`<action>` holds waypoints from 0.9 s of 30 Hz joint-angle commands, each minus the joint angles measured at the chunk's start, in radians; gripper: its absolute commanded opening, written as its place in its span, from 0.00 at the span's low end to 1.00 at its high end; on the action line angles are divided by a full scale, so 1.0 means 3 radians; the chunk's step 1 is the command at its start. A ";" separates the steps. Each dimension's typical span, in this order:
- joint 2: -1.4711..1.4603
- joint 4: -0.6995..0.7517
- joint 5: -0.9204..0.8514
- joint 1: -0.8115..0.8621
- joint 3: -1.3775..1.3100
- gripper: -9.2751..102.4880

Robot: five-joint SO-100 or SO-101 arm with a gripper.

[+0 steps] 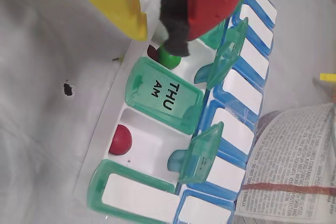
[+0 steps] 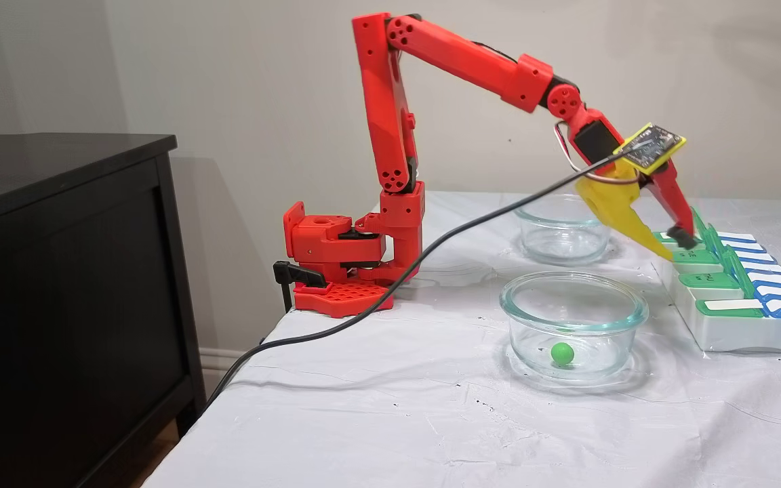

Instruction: Sort medicines into box.

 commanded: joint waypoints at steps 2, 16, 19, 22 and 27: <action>0.0787 0.0409 -0.0179 0.0046 0.0020 0.08; 0.1544 0.2050 -0.1611 0.0588 -0.0077 0.08; 0.1396 0.2224 -0.2015 0.0798 -0.0220 0.08; 0.1156 0.2275 -0.2342 0.0997 -0.0332 0.08; 0.0394 0.2516 -0.2909 0.1314 -0.0757 0.08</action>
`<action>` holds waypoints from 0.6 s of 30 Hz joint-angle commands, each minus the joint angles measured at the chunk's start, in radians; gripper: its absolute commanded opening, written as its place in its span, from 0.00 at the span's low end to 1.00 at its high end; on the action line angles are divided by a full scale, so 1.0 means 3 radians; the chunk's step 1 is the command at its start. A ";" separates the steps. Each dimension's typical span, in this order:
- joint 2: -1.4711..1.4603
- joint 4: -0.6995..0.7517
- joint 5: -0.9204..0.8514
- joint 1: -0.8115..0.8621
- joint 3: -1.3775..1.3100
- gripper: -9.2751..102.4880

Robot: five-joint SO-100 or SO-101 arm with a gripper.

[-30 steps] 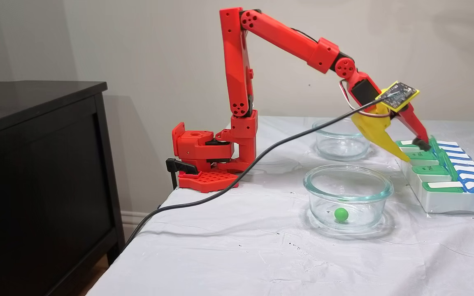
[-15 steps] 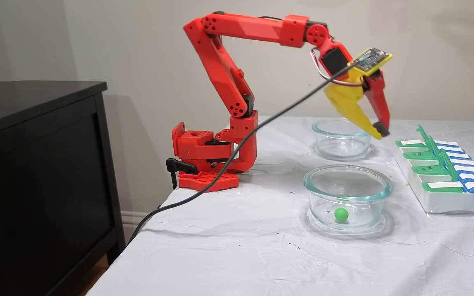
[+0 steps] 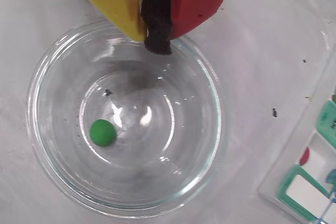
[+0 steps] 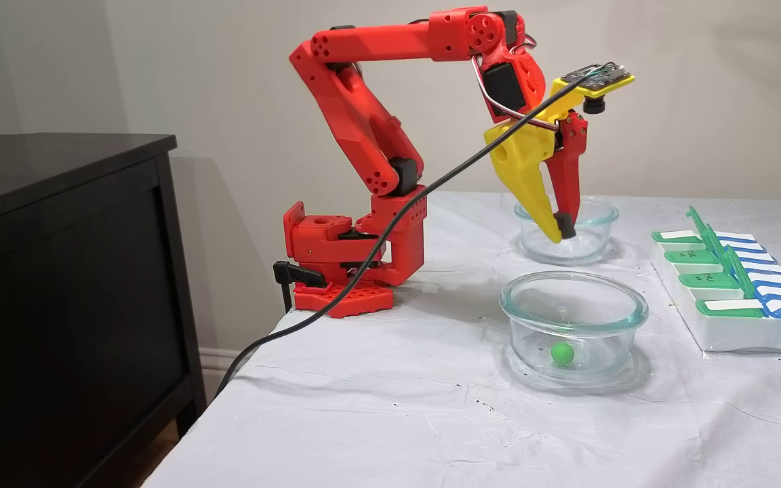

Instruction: Sort medicines into box.

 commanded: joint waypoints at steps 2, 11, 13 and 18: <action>-0.0782 0.0378 -0.0598 0.0322 -0.0936 0.08; -0.1478 0.0435 -0.0803 0.0522 -0.1457 0.13; -0.1621 0.0460 -0.0823 0.0532 -0.1560 0.17; -0.1810 0.0593 -0.0966 0.0573 -0.1708 0.21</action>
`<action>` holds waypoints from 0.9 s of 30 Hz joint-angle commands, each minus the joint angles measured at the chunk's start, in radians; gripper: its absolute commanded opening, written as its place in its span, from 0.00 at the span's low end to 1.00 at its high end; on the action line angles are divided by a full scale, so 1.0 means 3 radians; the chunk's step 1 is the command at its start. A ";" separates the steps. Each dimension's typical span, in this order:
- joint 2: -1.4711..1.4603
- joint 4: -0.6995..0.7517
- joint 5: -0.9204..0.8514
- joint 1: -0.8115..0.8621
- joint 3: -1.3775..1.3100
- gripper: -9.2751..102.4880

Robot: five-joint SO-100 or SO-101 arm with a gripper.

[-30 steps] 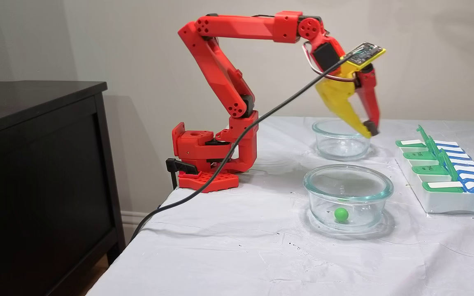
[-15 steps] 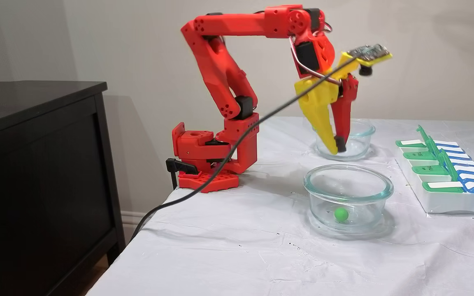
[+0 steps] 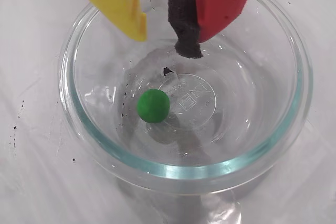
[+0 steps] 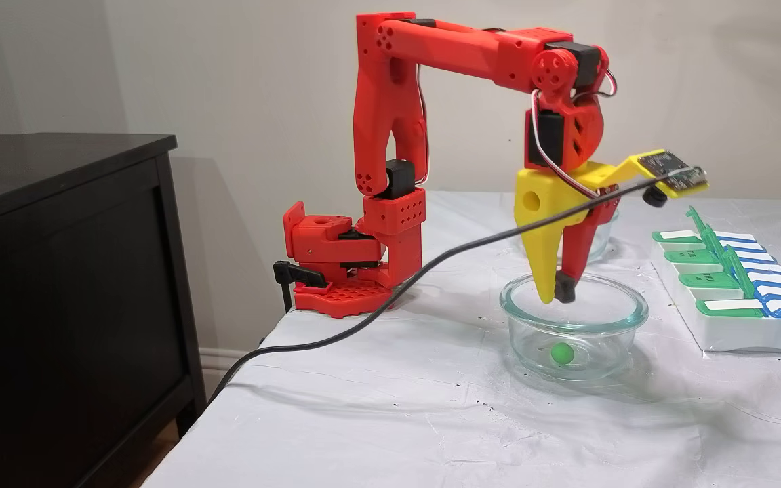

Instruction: Sort medicines into box.

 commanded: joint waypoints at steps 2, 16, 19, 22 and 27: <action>0.0015 -0.0020 -0.0051 0.0036 -0.0302 0.23; -0.0087 -0.0307 -0.0051 0.0082 -0.0184 0.26; -0.0066 -0.0332 -0.0066 0.0092 -0.0138 0.26; -0.0010 -0.0445 -0.0066 0.0092 -0.0015 0.26; 0.0056 -0.0634 -0.0051 0.0102 0.0159 0.26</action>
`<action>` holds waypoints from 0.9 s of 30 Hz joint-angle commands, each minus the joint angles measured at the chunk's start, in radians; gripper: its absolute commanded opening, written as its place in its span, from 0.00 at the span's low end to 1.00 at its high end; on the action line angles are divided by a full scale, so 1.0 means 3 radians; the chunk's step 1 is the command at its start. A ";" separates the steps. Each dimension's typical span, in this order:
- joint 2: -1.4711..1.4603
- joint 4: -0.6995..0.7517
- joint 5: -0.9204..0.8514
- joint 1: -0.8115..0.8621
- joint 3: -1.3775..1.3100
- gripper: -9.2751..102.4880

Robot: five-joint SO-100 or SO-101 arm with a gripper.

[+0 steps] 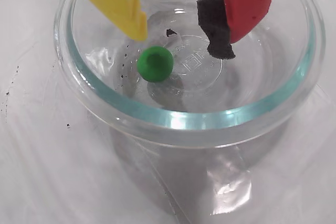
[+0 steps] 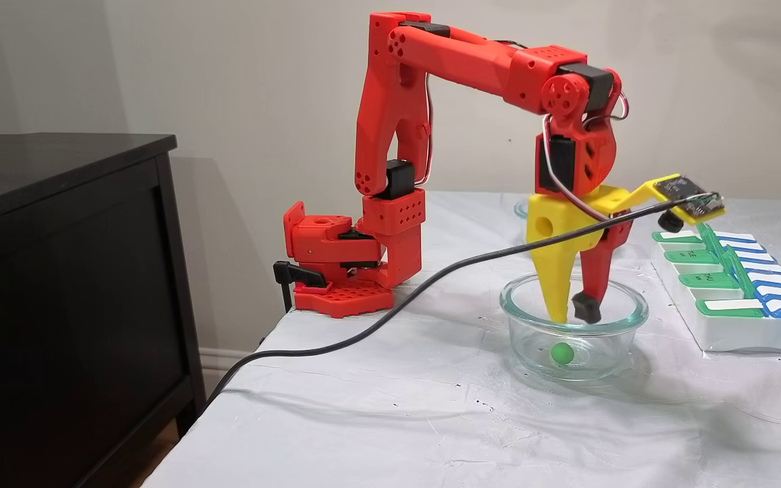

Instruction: Sort medicines into box.

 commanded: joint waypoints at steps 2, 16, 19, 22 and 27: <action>0.0256 -0.0087 -0.0041 0.0056 -0.0026 0.26; 0.0148 -0.0123 -0.0205 0.0148 -0.0056 0.26; 0.0159 -0.0189 -0.0230 0.0148 -0.0010 0.26; 0.0118 -0.0251 -0.0256 0.0148 0.0015 0.26; -0.0020 -0.0169 -0.0327 0.0148 -0.0077 0.26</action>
